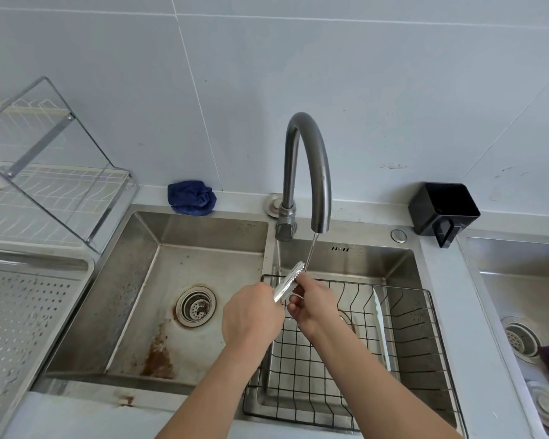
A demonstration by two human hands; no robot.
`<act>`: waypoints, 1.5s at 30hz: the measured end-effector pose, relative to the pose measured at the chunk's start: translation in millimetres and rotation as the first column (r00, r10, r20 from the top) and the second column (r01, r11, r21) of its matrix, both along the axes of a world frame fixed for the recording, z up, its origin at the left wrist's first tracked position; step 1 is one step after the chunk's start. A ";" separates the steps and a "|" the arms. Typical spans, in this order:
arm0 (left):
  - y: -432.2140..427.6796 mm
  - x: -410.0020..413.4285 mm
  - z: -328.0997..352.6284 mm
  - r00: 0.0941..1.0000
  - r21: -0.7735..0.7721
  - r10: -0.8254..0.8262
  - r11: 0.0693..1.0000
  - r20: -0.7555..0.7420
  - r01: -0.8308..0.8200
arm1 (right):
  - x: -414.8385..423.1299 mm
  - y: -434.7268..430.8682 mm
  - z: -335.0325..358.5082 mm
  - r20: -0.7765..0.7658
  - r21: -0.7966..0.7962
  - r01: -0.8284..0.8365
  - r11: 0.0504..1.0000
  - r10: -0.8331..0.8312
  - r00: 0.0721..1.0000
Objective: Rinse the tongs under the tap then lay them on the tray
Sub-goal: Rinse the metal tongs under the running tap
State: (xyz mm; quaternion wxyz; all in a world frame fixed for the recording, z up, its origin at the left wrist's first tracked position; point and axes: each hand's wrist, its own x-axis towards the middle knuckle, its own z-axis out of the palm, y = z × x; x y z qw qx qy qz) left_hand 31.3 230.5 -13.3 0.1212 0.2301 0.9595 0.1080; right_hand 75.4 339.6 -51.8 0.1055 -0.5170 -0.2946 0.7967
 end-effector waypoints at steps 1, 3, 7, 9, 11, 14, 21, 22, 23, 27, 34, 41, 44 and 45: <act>0.3 0.3 0.2 1.000 0.003 0.009 1.000 0.008 -0.009 | 0.6 -0.5 -0.3 -0.006 0.000 0.000 1.000 0.000 1.000; 0.4 -0.4 0.4 0.999 0.014 0.036 0.999 0.040 -0.036 | 2.7 -0.9 0.2 -0.071 -0.054 0.017 0.998 -0.021 0.997; 0.5 -5.7 0.1 0.981 0.070 0.109 0.990 0.164 -0.121 | 8.8 1.2 0.7 -0.220 -0.120 -0.010 0.993 -0.017 0.975; 1.6 -6.1 0.2 0.967 0.093 0.130 0.984 0.218 -0.153 | 9.8 2.3 0.3 -0.249 -0.120 -0.027 0.992 -0.004 0.968; 3.7 -5.7 -0.2 0.962 0.107 0.141 0.980 0.236 -0.170 | 10.3 2.3 -0.5 -0.268 -0.127 -0.023 0.992 -0.011 0.963; 6.7 -5.7 -0.9 0.962 0.116 0.149 0.977 0.230 -0.179 | 10.6 3.6 -1.2 -0.270 -0.114 -0.007 0.993 -0.024 0.963; 6.3 7.8 -5.6 0.976 0.057 0.145 0.986 0.162 -0.156 | 12.5 6.0 -2.4 0.061 0.288 -0.120 0.950 0.107 0.992; 6.1 8.7 -6.6 0.975 0.058 0.145 0.986 0.167 -0.157 | 13.8 6.4 -3.0 0.030 0.230 -0.100 0.968 0.096 0.995; 5.9 8.2 -7.0 0.974 0.059 0.147 0.985 0.174 -0.160 | 15.4 6.6 -4.1 -0.023 0.143 -0.077 0.987 0.081 0.996; 5.6 0.1 -5.6 0.965 0.073 0.160 0.981 0.208 -0.179 | 20.6 7.1 -9.5 -0.187 -0.051 -0.091 0.995 0.080 0.979; 11.6 -1.7 -16.8 0.859 0.319 0.096 0.903 0.504 -0.288 | 9.2 13.0 -5.4 -0.202 0.135 -0.138 0.981 0.164 0.965; 15.1 -12.3 -24.6 0.300 0.330 -0.162 0.650 0.940 -0.685 | 12.7 21.6 6.6 -0.356 0.141 -0.135 0.981 0.177 0.918; 24.7 -13.7 -25.7 0.388 0.334 -0.086 0.697 0.918 -0.635 | 20.6 24.6 11.7 -0.341 0.342 -0.218 0.914 0.337 0.878; 29.0 -13.1 -25.7 0.433 0.347 -0.066 0.709 0.899 -0.613 | 20.3 26.0 14.5 -0.275 0.445 -0.258 0.858 0.405 0.872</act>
